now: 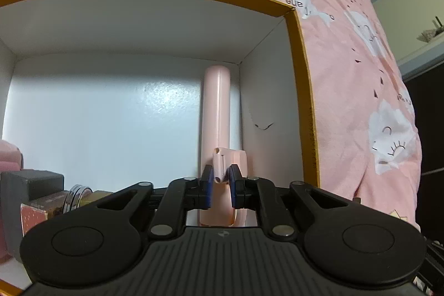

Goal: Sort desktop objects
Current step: 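Lift the pink fan into the orange box and open the left tool, then carry the white charger into the orange box and open the right tool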

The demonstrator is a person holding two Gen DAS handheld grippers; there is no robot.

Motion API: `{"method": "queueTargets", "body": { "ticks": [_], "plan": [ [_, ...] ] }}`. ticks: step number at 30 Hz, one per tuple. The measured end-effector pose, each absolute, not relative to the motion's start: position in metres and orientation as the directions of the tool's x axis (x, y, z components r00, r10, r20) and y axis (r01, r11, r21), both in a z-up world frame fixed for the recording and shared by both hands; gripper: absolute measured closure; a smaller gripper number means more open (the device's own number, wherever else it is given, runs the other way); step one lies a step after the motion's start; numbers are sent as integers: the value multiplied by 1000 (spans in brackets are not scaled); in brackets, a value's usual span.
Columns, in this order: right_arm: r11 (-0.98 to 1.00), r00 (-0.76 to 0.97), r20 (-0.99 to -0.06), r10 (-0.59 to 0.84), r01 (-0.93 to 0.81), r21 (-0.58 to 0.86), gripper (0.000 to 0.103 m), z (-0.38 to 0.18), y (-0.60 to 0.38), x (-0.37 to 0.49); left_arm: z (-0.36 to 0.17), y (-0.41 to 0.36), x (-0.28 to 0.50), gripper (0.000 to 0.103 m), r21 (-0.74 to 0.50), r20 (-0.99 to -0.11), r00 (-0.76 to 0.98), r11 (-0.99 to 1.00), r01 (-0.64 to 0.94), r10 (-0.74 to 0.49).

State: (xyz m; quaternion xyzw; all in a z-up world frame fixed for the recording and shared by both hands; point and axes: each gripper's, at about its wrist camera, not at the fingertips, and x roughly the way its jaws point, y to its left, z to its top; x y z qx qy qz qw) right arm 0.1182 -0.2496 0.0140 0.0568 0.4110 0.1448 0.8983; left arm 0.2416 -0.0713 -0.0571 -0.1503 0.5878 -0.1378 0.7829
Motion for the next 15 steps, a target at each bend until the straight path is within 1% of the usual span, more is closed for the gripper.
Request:
{"method": "queueTargets", "body": {
  "ticks": [4,6,9,12,15],
  "plan": [
    [945,634,-700,328,-234,230,69,23,-246,119,-44,-60,238,89,-413,-860,300,908,66,-413],
    [938,636,-689,348,-249,243,69,27,-243,121,-32,-53,234,84,-424,-842,329,902,86,-427],
    [918,622,-675,397,-288,275,69,30,-234,125,-11,-40,224,83,-425,-815,380,897,119,-437],
    [900,592,-681,431,-331,282,69,28,-218,133,4,-30,216,83,-402,-804,419,905,142,-422],
    [900,566,-709,422,-356,251,69,19,-200,145,9,-23,209,83,-395,-804,426,908,141,-416]
  ]
}}
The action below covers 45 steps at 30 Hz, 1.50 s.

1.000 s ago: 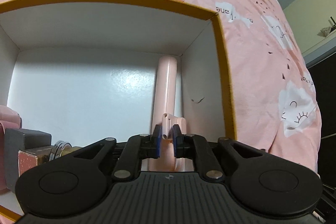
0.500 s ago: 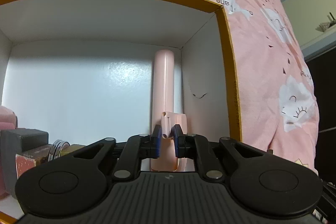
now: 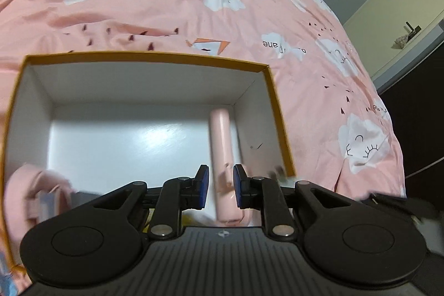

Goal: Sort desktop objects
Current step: 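Carry the white charger into the orange box and open the right tool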

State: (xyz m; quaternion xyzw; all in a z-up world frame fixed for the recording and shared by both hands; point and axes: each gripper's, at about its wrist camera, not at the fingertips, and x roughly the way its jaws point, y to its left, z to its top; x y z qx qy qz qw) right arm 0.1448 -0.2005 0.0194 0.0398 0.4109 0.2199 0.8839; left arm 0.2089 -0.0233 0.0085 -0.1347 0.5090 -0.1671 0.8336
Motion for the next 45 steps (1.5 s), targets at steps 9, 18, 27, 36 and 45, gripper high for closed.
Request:
{"method": "queueTargets", "body": {
  "ticks": [9,18,27,36,45],
  "plan": [
    [913,445,-831,335,-372,168,69,-12,-172,172,1,16,176,83,-452,-778,449,888,84,-439],
    [920,348,-884,313,-340,192,69,-24,-156,186,-12,29,167,83,-492,-765,447,869,61,-464],
    [901,298,-930,214,-428,70,68,-28,-132,194,-23,36,166,83,-518,-762,434,855,38,-481],
    [890,243,-943,228,-445,101,71,-21,-134,210,-25,38,165,83,-527,-758,436,849,31,-486],
    [842,266,-951,157,-540,-12,90,-26,-127,204,-22,33,161,83,-473,-774,457,880,42,-438]
  ]
}}
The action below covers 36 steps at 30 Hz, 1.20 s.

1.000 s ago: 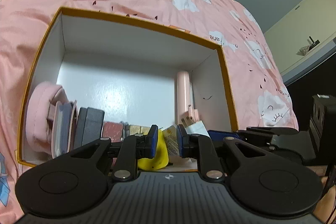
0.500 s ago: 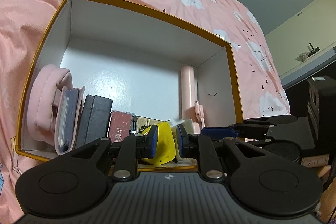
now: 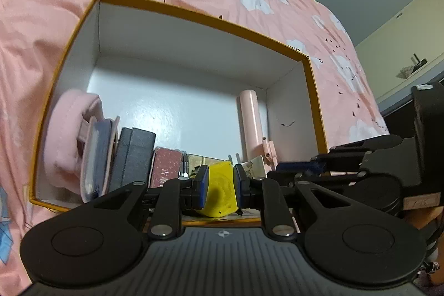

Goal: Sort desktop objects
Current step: 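Carry the white charger into the orange box and open the right tool, then withdraw both open tools from the box and move them to the plush toys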

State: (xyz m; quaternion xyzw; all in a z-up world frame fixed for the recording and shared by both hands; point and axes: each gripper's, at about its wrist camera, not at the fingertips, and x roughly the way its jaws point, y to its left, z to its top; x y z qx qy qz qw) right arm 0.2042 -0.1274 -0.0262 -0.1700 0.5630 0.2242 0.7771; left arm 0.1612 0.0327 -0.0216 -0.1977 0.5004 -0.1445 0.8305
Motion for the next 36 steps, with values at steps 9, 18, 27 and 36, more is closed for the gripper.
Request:
{"method": "queueTargets", "body": {
  "ticks": [9,18,27,36],
  "plan": [
    [798,245,-967,72,-595,-92,96,-56,-110,210,-13,27,148,83,-415,-779,502,909,38,-377],
    [823,315,-944,95,-559,-103,94,-35,-127,197,4,18,133,83,-360,-756,552,928,96,-351],
    [866,567,-782,259,-494,-71,70,20,-157,133,32,4,105,83,-278,-713,621,944,175,-325],
    [886,614,-649,449,-398,237,38,12,-175,86,47,6,70,83,-232,-707,630,947,224,-322]
  ]
}}
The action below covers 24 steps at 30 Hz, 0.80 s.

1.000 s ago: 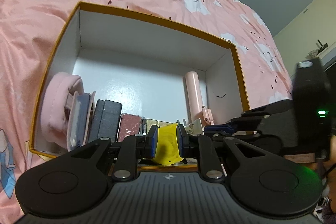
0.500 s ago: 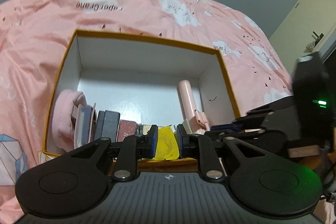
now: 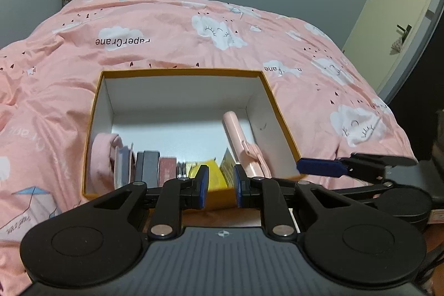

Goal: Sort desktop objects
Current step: 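Withdraw both open tools from the box and move them to the plush toys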

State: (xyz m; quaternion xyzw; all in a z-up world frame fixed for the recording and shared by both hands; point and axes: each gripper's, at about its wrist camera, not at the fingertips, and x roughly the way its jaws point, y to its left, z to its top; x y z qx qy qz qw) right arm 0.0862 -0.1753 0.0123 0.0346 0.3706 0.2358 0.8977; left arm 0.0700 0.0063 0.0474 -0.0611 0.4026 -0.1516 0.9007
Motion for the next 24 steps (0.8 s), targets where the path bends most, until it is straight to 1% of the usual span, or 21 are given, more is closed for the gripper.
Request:
{"method": "queueTargets", "body": {
  "ticks": [3,7,11,13,15,18,21,24],
  "plan": [
    [893,625,-644,441,-374,248,36,-5,-170,73,45,7,53,82,-201,-718,617,945,259,-322],
    [920,613,-698,370,-345,184,36,-27,-158,55,34,8,34,81,-154,-739,604,948,279,-298],
    [915,531,-759,377,-339,217,36,-50,-151,46,17,18,23,79,-150,-767,581,957,249,-272],
    [905,483,-779,400,-342,253,36,-60,-148,43,8,20,18,79,-137,-786,566,962,235,-250],
    [906,460,-795,395,-337,255,36,-67,-145,41,-1,22,13,79,-120,-800,552,965,233,-233],
    [910,434,-815,384,-326,255,35,-74,-142,40,-13,28,5,79,-125,-831,510,969,215,-221],
    [905,404,-824,396,-326,275,35,-79,-141,35,-26,35,-2,79,-144,-866,451,972,187,-215],
    [897,373,-832,411,-330,295,35,-85,-139,30,-31,39,-11,79,-135,-885,422,975,177,-199]
  ]
}}
